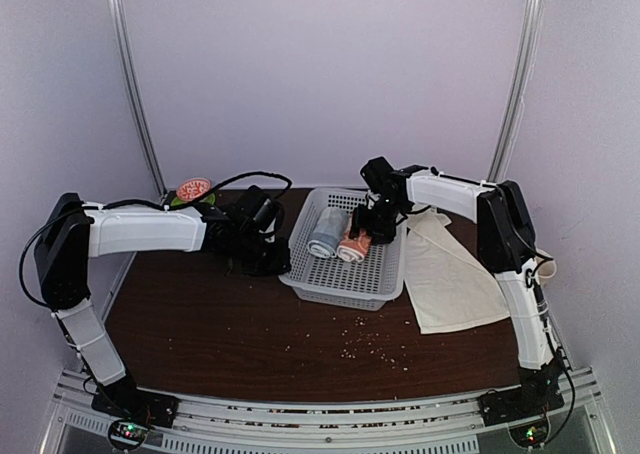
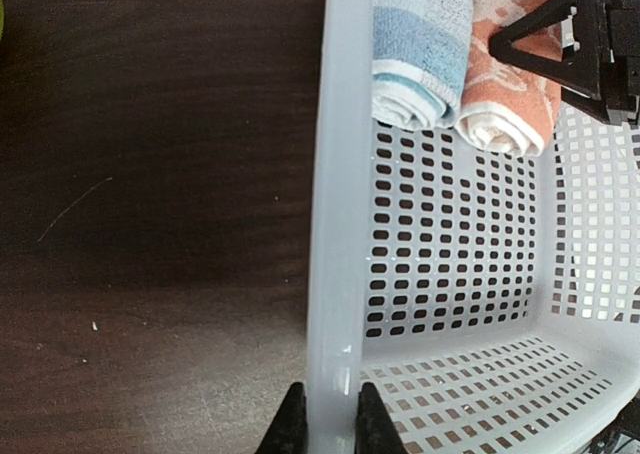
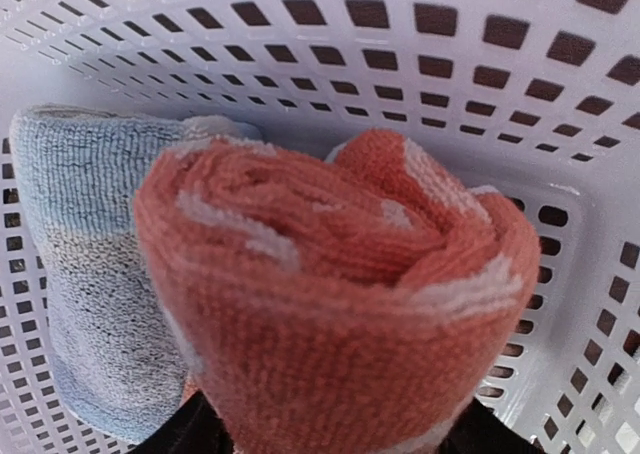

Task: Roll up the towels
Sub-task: Place the towel in the bin, then adjust the towel in the bin.

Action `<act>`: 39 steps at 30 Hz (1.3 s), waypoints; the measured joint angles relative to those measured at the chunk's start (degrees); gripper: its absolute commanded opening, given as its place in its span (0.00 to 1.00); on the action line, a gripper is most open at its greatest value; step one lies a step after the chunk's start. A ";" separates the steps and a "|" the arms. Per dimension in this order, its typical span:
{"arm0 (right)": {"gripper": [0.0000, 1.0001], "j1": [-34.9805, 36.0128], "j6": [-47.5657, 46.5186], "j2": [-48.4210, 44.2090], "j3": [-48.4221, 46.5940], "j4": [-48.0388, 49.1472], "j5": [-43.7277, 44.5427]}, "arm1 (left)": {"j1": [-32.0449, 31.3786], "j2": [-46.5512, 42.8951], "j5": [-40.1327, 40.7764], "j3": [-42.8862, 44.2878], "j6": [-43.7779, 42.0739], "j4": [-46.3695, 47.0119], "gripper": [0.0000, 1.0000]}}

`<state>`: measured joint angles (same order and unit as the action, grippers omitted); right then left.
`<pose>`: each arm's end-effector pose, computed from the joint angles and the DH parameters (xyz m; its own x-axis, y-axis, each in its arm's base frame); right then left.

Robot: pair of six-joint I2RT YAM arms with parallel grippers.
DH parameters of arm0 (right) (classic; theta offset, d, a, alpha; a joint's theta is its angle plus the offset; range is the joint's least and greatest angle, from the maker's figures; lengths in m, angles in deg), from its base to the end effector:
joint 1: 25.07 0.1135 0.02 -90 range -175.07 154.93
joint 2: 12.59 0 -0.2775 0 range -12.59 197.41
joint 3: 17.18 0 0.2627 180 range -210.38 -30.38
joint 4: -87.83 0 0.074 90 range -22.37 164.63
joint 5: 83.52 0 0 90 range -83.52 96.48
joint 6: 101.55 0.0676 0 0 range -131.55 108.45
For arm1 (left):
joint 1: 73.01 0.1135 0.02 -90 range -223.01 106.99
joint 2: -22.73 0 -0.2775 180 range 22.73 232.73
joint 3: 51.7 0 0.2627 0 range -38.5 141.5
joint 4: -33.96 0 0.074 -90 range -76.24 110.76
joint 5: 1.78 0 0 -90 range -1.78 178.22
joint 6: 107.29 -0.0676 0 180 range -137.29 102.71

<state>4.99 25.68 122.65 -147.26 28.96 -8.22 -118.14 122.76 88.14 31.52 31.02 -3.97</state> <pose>0.4585 0.2852 0.1600 -0.9709 0.1143 -0.2106 0.0084 0.8947 0.4466 0.2832 -0.2846 0.1952 -0.9128 -0.1415 -0.3831 0.0416 0.9010 -0.4319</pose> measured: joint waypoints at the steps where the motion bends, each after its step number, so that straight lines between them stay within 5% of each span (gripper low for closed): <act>1: 0.71 0.00 -0.24 -0.04 0.00 -0.33 0.46 | 0.00 0.00 0.00 0.02 0.00 0.00 0.00; 19: 0.73 -0.74 -0.28 -6.51 0.81 -2.75 6.27 | 0.00 0.83 -0.42 0.92 -0.42 0.00 0.00; 39: 0.43 -0.94 1.86 0.70 -5.18 -5.33 7.15 | 0.00 0.96 -0.76 1.07 -0.66 0.04 0.00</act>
<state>4.05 27.54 123.35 -152.44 23.62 -1.07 -118.14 123.72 87.37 32.59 30.37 -3.93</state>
